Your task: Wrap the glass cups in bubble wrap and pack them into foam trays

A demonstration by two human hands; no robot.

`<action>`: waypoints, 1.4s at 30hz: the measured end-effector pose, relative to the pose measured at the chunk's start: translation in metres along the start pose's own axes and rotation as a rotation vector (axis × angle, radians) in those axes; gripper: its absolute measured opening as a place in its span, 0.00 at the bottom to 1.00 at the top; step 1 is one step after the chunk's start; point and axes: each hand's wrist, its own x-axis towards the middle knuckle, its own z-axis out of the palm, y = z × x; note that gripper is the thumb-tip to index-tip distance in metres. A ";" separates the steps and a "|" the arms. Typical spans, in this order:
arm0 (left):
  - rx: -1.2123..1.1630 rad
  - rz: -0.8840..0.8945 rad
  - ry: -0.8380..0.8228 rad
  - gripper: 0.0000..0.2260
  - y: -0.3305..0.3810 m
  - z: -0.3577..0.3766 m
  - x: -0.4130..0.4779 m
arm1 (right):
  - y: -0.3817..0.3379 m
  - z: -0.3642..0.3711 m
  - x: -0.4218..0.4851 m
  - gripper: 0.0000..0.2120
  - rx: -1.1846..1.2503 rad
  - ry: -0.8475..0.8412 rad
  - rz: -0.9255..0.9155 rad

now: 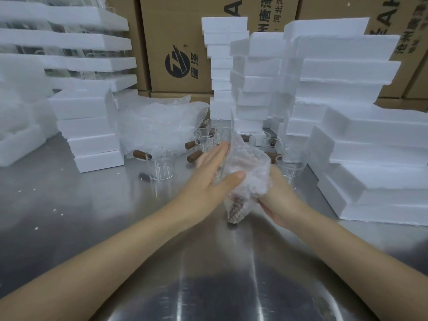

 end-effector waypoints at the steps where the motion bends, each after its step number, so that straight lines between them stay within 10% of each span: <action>1: -0.090 -0.043 -0.046 0.37 0.000 0.001 -0.002 | -0.006 0.007 0.004 0.12 -0.006 0.104 0.017; 12: 0.041 0.031 0.203 0.15 0.005 -0.003 -0.002 | -0.002 0.020 -0.002 0.20 -0.378 0.127 -0.181; 17: -0.011 -0.025 0.246 0.18 0.000 -0.016 0.004 | 0.000 0.025 -0.004 0.29 -0.350 0.059 -0.134; 25: 0.461 0.218 0.151 0.22 0.003 0.012 -0.010 | 0.002 0.007 0.003 0.15 -0.431 0.282 -0.174; 32: 0.172 0.024 0.253 0.15 0.010 0.002 -0.005 | -0.001 0.017 0.000 0.14 -0.453 0.236 -0.227; 37: -0.077 -0.030 0.432 0.20 0.011 -0.008 -0.001 | -0.001 0.027 -0.004 0.31 -0.507 0.086 -0.267; 42: -0.090 -0.036 0.285 0.17 0.004 0.008 -0.006 | -0.003 0.016 -0.001 0.26 -0.495 0.177 -0.287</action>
